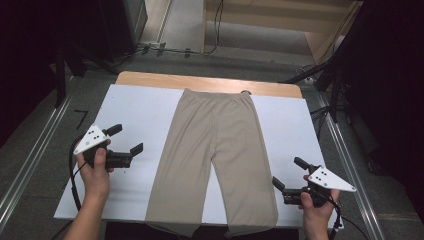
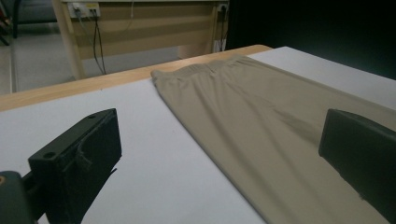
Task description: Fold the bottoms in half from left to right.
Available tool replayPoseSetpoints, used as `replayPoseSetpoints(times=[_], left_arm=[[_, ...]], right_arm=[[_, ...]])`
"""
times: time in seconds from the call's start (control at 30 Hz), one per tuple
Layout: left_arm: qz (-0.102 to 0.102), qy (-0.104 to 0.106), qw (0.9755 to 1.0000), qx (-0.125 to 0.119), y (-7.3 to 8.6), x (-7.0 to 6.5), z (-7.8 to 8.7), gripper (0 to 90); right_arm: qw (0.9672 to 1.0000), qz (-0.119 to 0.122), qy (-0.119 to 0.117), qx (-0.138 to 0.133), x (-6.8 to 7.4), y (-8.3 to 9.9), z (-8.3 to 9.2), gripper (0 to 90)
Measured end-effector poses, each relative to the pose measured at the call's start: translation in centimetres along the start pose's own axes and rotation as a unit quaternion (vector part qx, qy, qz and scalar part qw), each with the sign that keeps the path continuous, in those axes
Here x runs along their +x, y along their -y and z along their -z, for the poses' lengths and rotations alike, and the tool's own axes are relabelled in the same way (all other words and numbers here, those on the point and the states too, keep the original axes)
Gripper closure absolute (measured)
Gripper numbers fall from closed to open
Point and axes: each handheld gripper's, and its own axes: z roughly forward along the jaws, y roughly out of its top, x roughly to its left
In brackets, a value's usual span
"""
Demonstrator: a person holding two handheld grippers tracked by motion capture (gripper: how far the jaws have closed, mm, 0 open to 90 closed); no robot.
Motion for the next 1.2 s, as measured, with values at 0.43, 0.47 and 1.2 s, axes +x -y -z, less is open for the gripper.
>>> replayPoseSetpoints(times=[0.43, 0.47, 1.2], left_arm=[[-0.017, 0.031, 0.9986, 0.039, -2.9, 1.9, -8.6, 0.0], [-0.014, 0.038, 0.9982, 0.044, -3.1, 2.1, -9.4, 0.0], [0.053, -0.001, 0.9847, 0.166, -4.6, 5.3, -23.2, 29.9]], right_arm=[[0.9975, 0.033, -0.060, 0.018, 4.7, -1.1, -2.3, 0.0], [0.9971, 0.035, -0.066, 0.019, 5.0, -1.1, -2.5, 0.0], [0.9959, 0.038, -0.074, 0.036, 4.8, -0.7, -2.9, 0.0]])
